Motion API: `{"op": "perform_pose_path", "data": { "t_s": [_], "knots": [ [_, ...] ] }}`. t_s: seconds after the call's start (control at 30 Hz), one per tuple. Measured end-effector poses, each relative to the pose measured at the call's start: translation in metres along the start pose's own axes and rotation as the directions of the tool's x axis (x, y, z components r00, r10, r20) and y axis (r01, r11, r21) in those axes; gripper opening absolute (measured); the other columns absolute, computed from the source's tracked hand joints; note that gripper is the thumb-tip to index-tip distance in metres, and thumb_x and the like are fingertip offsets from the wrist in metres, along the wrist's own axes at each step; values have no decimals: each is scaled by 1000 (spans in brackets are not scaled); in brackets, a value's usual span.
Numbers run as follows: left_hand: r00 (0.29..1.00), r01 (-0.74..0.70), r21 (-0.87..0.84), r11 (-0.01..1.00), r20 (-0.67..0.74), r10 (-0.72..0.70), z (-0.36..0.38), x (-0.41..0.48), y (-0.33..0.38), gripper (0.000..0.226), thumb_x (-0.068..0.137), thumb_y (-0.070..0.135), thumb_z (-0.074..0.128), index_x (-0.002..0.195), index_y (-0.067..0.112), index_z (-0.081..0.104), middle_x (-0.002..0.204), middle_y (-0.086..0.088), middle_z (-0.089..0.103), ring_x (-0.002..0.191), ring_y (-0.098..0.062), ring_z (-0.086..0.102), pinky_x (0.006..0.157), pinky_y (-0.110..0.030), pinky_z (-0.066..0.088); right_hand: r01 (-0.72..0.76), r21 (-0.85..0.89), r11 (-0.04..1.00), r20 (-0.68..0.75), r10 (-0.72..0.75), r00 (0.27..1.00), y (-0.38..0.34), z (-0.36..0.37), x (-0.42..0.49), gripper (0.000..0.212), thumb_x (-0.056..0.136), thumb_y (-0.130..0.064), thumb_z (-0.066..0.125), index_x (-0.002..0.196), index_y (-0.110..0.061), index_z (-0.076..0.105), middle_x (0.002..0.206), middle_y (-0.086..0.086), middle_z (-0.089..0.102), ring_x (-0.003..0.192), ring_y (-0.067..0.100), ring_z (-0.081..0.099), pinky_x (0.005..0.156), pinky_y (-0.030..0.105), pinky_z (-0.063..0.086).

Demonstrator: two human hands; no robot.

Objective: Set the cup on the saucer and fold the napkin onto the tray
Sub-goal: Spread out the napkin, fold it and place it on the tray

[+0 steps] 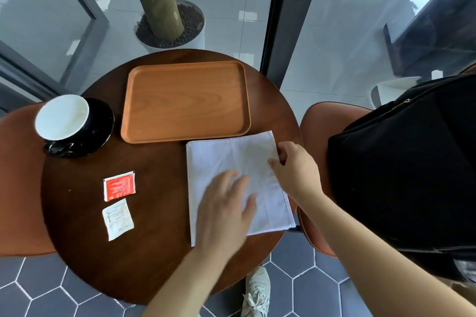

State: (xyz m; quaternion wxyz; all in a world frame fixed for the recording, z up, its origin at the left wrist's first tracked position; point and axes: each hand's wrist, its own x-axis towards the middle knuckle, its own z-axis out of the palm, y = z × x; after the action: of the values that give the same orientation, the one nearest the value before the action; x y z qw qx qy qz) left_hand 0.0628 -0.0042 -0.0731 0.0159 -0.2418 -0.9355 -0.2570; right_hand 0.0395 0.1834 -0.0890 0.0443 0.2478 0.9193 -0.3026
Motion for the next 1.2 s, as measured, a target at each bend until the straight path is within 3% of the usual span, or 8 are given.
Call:
{"op": "perform_pose_path", "data": {
  "t_s": [0.13, 0.23, 0.4, 0.6, 0.77, 0.87, 1.0, 1.2],
  "knots": [
    [992, 26, 252, 967, 110, -55, 2, 20, -61, 63, 96, 40, 56, 145, 3, 45, 156, -23, 35, 148, -39, 29, 119, -53, 29, 254, -146, 956, -160, -276, 948, 7, 14, -30, 53, 85, -19, 75, 134, -6, 57, 133, 14, 58, 114, 37, 53, 96, 48, 50],
    [970, -5, 359, 934, 229, -82, 15, 25, -85, 80, 98, 59, 28, 157, 6, 19, 167, -17, 7, 155, -32, 3, 125, -50, 10, 413, -281, 866, -53, -444, 894, 12, 33, -45, 65, 95, -41, 63, 147, -5, 46, 158, 13, 39, 147, 35, 33, 118, 48, 32],
    [967, -11, 408, 913, 235, -94, 29, 20, -99, 83, 98, 67, 13, 159, 11, 6, 168, -13, -4, 155, -27, -5, 125, -51, 9, 426, -432, 795, 114, -420, 900, 23, 57, -49, 83, 101, -67, 21, 158, -7, 17, 168, 8, 7, 156, 24, -3, 125, 50, 13],
    [950, 8, 370, 929, 288, -123, 24, 20, -95, 84, 96, 68, 7, 159, 12, 1, 167, -11, -10, 154, -26, -10, 125, -50, 9, 413, -464, 784, 139, -396, 908, 27, 58, -50, 84, 101, -69, 18, 159, -9, 15, 169, 6, 4, 156, 22, -7, 125, 51, 12],
    [962, -15, 164, 986, 270, -31, -1, -7, -90, 70, 98, 57, 31, 153, 14, 33, 163, -11, 24, 152, -28, 19, 122, -46, 25, 491, -391, 778, 111, -490, 865, 27, 47, -62, 73, 103, -62, 28, 154, -10, 36, 166, 7, 21, 155, 27, 8, 124, 51, 15],
    [966, -164, 45, 985, 212, 151, -17, -41, -97, 45, 90, 46, 55, 124, 18, 58, 130, -4, 52, 120, -25, 54, 96, -41, 53, 604, -314, 733, 87, -611, 787, 36, 39, -77, 55, 103, -49, 44, 142, -11, 53, 161, 6, 36, 153, 27, 22, 123, 50, 21],
    [898, -373, 32, 927, 263, 352, -29, -66, -103, 27, 82, 39, 70, 98, 18, 64, 102, -2, 55, 90, -20, 53, 76, -33, 49, 669, -259, 696, 91, -672, 735, 52, 30, -94, 42, 99, -39, 58, 131, -13, 64, 148, 6, 53, 143, 30, 43, 113, 52, 38],
    [903, -407, 132, 904, 205, 377, -34, -64, -93, 7, 80, 5, 71, 84, 10, 70, 84, -5, 61, 74, -22, 58, 59, -32, 51, 665, -198, 720, 152, -648, 747, 63, 29, -107, 41, 97, -35, 63, 132, -14, 64, 150, 2, 51, 144, 25, 40, 115, 49, 37]
  ]
}}
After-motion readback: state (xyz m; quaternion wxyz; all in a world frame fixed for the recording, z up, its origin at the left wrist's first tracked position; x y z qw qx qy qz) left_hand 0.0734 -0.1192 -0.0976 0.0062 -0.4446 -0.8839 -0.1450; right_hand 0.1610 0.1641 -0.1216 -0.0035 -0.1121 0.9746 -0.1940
